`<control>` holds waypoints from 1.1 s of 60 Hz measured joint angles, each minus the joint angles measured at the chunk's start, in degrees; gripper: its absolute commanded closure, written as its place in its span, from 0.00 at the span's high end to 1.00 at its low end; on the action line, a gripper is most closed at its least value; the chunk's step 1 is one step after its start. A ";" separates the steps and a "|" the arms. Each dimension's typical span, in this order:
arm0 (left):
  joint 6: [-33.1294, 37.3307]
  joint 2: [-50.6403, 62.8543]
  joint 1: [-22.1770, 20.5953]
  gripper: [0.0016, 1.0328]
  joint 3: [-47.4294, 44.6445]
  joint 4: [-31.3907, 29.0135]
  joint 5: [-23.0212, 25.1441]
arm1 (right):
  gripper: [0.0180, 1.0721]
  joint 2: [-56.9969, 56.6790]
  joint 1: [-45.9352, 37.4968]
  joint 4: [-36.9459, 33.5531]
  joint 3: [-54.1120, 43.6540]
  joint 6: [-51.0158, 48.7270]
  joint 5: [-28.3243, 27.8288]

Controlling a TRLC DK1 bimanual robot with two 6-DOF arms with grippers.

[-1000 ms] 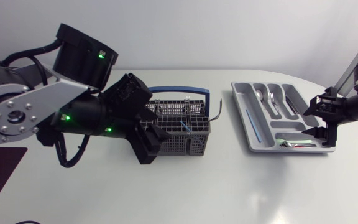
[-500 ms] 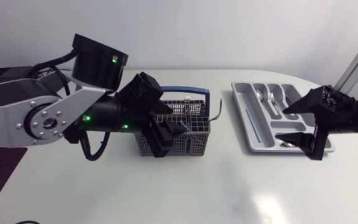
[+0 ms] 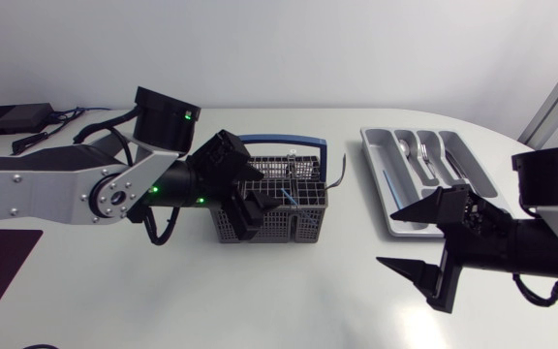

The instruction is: Unload the cutlery basket into the drawer organizer.

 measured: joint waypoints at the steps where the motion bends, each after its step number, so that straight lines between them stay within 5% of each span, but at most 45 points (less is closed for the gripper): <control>1: 0.02 0.09 0.00 0.93 0.00 0.09 0.00 | 0.90 0.00 0.44 0.44 -0.35 0.59 0.04; 23: 0.00 2.45 -0.68 0.84 0.00 1.60 1.07 | 0.90 2.19 7.72 9.57 -2.75 10.12 1.40; 51: -0.20 3.74 -1.42 0.70 1.33 2.69 3.85 | 0.90 6.58 11.21 12.55 -2.75 12.96 3.10; 66: -0.24 5.38 -1.42 0.53 2.49 3.43 4.07 | 0.90 7.02 11.52 12.81 -2.73 13.16 3.43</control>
